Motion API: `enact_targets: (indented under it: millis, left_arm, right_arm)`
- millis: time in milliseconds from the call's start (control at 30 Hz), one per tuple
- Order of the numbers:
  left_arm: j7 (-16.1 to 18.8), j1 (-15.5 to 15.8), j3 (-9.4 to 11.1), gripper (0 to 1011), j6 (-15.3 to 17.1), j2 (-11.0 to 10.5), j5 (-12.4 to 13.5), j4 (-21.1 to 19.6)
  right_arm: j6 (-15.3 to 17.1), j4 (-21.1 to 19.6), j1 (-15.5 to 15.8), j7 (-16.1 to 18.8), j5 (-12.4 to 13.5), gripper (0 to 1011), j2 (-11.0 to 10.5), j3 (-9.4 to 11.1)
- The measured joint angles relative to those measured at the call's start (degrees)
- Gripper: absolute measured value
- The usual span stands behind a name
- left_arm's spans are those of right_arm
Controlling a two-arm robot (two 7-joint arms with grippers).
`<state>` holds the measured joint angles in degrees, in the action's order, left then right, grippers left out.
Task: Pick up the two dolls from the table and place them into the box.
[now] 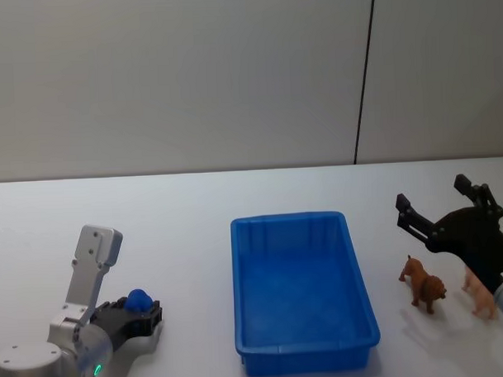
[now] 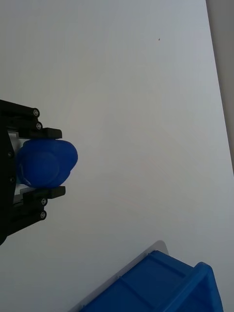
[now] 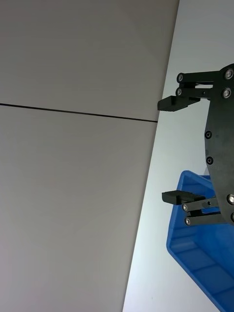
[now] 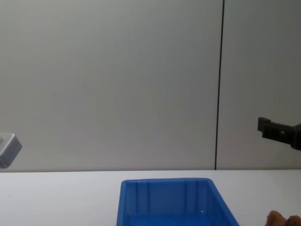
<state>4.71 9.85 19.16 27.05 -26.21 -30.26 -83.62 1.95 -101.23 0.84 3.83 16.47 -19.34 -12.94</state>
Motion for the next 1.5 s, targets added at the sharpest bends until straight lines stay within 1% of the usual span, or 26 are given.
enact_targets:
  millis: [433,767,1000,1133,1200,1300,1333,1433,1500]
  left_arm:
    - [-0.21,0.07,-0.11,512,0.15,0.01,0.17,-0.31]
    - [-1.80,0.61,-0.45,453,-2.38,0.09,0.69,-1.39]
    - [-5.13,1.58,-0.81,415,-4.54,0.14,1.02,-2.73]
    - [-8.13,2.54,-1.04,389,-5.42,0.23,1.12,-3.59]
    - [-9.84,3.03,-1.11,381,-5.68,0.29,1.14,-3.94]
    - [-11.44,3.57,-1.17,363,-5.82,0.38,1.16,-4.27]
    - [-12.77,3.94,-1.20,354,-5.85,0.44,1.17,-4.45]
    - [-14.49,4.57,-1.23,341,-5.85,0.55,1.18,-4.69]
    - [-16.43,5.12,-1.23,326,-5.80,0.68,1.23,-4.85]
  right_arm:
    - [0.00,0.00,0.00,0.00,0.00,1001,0.00,0.00]
    - [0.00,0.00,0.00,0.00,0.00,1001,0.00,0.00]
    - [0.00,0.01,0.00,0.00,0.00,1001,0.00,0.00]
    - [0.00,0.00,0.00,0.00,0.00,1001,0.00,0.00]
    - [0.00,0.00,0.00,0.00,0.00,1001,0.00,0.00]
    - [0.00,0.00,0.00,0.00,0.00,1001,0.00,0.00]
    - [0.00,0.00,0.00,0.00,0.00,1001,0.00,0.00]
    - [0.00,0.00,0.00,0.00,0.00,1001,0.00,0.00]
    - [0.00,0.00,0.00,0.00,0.00,1001,0.00,0.00]
